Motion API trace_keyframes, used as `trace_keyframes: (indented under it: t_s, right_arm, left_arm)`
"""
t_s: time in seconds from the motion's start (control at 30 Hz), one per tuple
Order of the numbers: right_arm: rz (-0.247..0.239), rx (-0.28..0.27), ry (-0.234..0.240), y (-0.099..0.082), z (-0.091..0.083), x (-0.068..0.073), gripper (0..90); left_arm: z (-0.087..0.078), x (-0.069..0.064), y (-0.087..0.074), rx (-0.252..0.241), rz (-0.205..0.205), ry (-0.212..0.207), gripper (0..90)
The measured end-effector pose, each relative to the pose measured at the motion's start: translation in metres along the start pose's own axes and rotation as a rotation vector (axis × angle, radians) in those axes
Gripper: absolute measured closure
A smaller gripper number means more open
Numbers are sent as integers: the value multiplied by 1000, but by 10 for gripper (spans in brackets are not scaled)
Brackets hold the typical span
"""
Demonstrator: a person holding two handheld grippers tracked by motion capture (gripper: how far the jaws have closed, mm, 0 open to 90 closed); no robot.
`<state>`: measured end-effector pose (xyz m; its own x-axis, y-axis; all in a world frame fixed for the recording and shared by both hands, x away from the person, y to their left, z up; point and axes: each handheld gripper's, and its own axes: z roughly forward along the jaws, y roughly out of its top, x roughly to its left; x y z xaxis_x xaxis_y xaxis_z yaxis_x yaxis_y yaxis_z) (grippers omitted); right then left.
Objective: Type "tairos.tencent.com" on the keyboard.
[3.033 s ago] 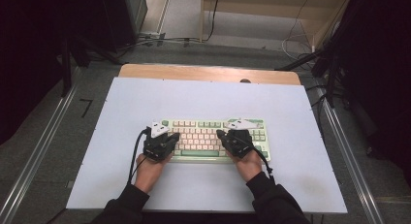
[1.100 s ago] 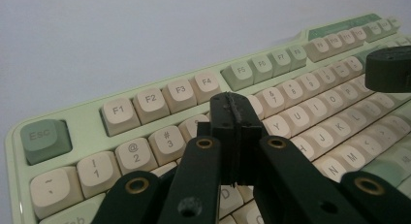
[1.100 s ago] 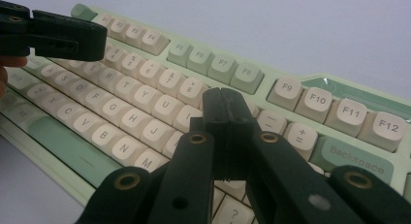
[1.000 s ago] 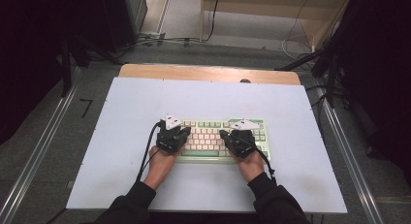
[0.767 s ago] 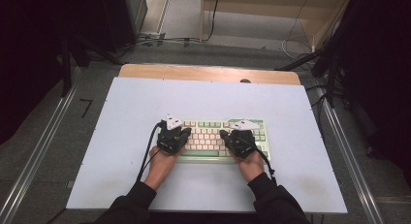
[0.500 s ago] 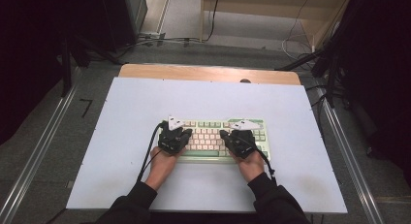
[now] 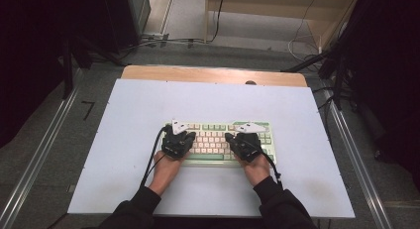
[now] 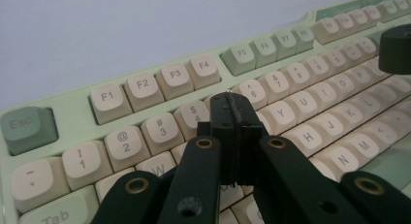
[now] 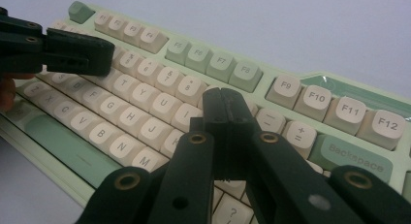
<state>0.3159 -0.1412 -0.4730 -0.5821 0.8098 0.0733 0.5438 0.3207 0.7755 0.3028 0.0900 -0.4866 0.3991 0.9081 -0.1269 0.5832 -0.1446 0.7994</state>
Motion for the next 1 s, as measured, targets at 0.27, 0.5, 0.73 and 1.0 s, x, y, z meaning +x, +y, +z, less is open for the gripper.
trace_keyframes:
  t_s: [0.27,0.5,0.73,1.0]
  right_arm:
    - [2,0,0,0,1,0,875]
    - [-8,-3,0,0,1,1,876]
    - [-9,0,-2,0,2,2,876]
    - [-13,0,-2,-1,3,3,876]
  left_arm:
    - [-15,4,0,-39,-22,-13,900]
    - [-28,10,-2,-53,-44,-25,900]
    - [-34,11,-4,-55,-42,-33,900]
    - [-37,17,-6,-58,-46,-19,900]
